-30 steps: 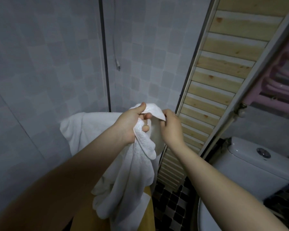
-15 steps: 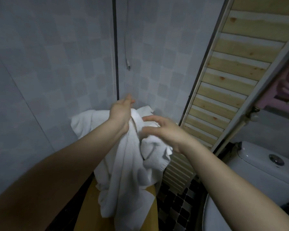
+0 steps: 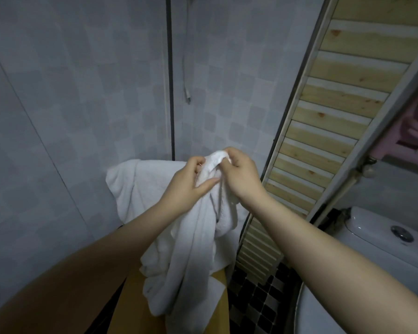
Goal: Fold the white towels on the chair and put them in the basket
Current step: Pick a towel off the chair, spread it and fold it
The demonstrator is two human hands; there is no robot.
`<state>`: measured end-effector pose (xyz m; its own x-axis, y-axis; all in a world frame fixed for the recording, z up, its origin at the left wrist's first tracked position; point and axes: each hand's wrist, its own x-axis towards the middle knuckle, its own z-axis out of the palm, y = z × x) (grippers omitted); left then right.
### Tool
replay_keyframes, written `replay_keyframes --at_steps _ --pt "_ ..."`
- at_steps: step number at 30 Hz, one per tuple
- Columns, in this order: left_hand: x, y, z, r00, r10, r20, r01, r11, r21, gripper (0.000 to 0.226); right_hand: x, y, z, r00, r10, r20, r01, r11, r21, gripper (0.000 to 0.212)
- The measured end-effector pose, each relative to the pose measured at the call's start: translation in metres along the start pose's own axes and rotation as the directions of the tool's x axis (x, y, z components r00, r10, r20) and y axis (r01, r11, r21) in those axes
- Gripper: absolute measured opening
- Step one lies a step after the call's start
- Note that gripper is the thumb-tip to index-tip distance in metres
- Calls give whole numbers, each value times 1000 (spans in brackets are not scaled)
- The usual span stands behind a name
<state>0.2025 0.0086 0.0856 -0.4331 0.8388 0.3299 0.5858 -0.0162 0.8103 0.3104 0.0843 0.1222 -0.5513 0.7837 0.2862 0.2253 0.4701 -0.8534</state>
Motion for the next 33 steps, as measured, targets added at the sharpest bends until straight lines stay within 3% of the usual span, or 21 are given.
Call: replay_keyframes --at_steps 4,7,12,16,19,21,24,25,27,29,31,33 --pt "-4 2 -4 989 131 -67 -125 988 94 32 5 -5 3 999 45 -5 -41 959 282 26" --pt "-4 -1 -5 978 193 -78 -163 944 286 41 4 -8 5 998 65 14 -65 915 399 28" --pt "0 -12 -6 992 107 -74 -60 882 467 47 4 -7 11 997 80 -12 -68 908 413 29" --pt "-6 -28 -9 997 -64 -34 72 849 524 38 9 -8 7 993 110 -40 -79 884 461 27" --pt "-11 -41 -15 996 -86 23 54 795 604 31 14 -11 1 990 128 -57 -85 875 476 25" --pt "-10 -46 -18 997 -76 -13 67 760 646 25 20 -11 0 985 148 -86 -90 874 478 24" --pt "-7 -50 -23 982 -161 -97 184 731 657 39 28 -10 5 970 209 -124 -124 866 485 22" --pt "-6 -47 -28 963 -224 -153 271 786 556 44 30 -8 8 966 221 -133 -136 874 467 19" --pt "-2 -31 -38 864 -447 -230 471 880 58 46 34 -2 11 969 206 -136 -146 921 361 20" --pt "6 -6 -47 793 -603 -81 525 745 -412 38 34 -1 11 982 157 -104 -135 972 191 35" --pt "15 19 -54 792 -598 121 524 565 -637 30 30 -3 14 994 92 -62 -84 990 117 34" --pt "28 37 -59 795 -538 282 510 340 -790 36 23 -9 20 997 70 -26 -65 985 162 20"
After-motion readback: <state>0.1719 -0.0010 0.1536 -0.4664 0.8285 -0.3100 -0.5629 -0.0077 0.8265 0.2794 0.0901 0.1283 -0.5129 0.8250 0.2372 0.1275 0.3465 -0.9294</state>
